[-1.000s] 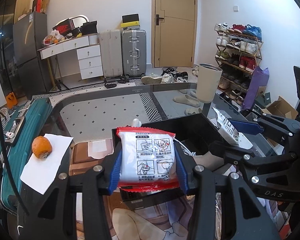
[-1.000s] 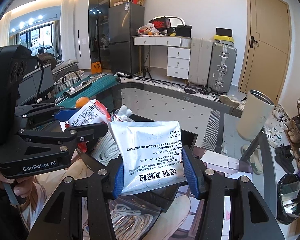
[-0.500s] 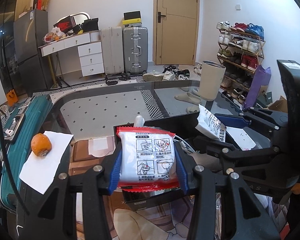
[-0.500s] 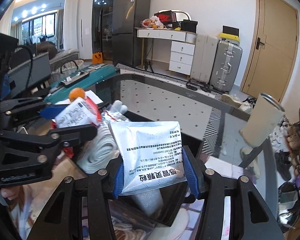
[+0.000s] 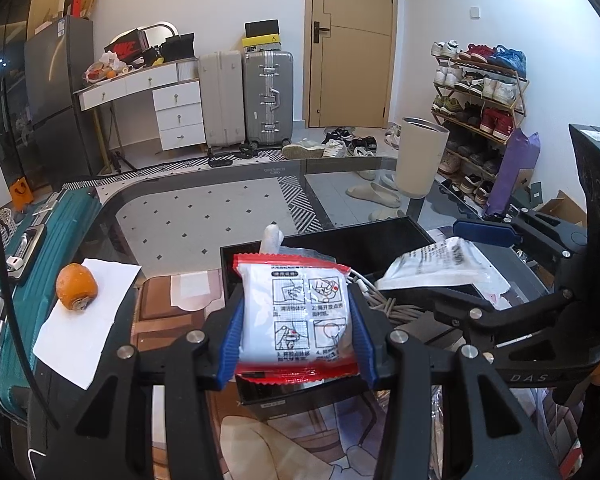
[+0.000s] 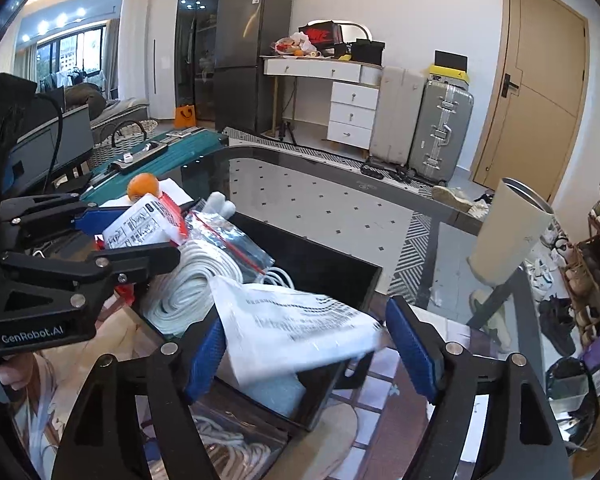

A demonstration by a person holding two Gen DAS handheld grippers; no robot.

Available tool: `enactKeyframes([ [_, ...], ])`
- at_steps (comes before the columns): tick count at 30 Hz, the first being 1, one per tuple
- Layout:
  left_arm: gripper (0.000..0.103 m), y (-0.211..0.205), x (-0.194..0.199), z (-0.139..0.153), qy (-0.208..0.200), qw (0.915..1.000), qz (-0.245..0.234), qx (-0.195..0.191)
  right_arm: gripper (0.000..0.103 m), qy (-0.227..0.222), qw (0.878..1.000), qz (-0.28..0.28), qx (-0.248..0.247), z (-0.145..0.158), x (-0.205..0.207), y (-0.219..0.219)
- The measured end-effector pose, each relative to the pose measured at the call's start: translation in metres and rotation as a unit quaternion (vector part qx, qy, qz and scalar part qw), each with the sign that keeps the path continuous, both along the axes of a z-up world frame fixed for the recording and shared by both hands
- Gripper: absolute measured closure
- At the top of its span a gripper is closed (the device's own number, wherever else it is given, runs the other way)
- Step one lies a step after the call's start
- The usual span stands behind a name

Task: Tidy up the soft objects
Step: 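Lower the white sachet into the box and open the right tool, then lower the red-and-white packet into the box and open the left tool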

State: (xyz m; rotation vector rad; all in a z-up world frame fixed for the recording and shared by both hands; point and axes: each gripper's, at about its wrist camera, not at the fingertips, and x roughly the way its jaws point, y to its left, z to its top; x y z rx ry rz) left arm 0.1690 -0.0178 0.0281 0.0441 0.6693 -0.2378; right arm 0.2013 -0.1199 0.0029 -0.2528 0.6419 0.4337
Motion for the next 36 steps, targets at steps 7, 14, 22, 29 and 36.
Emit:
enactKeyframes([
  [7, 0.057, -0.001, 0.0, -0.002, 0.001, 1.0, 0.0, 0.001, 0.023, -0.003, 1.0, 0.008, 0.002, 0.003, -0.006, -0.001],
  [14, 0.057, -0.007, 0.004, -0.006, 0.009, 0.9999, -0.011, 0.003, 0.016, -0.004, 1.0, 0.002, 0.007, 0.005, -0.014, -0.008],
  [22, 0.044, -0.016, 0.005, -0.008, 0.021, 0.9995, -0.02, 0.01, 0.01, -0.011, 1.0, -0.009, 0.013, 0.01, -0.025, -0.017],
  [29, 0.004, -0.009, -0.008, 0.0, 0.002, 1.0, -0.002, 0.008, 0.006, -0.014, 0.999, -0.021, 0.023, 0.014, -0.042, -0.024],
  [36, 0.0, 0.0, -0.028, 0.003, -0.006, 1.0, 0.005, 0.003, 0.001, -0.011, 0.998, -0.036, 0.04, 0.014, -0.064, -0.033],
])
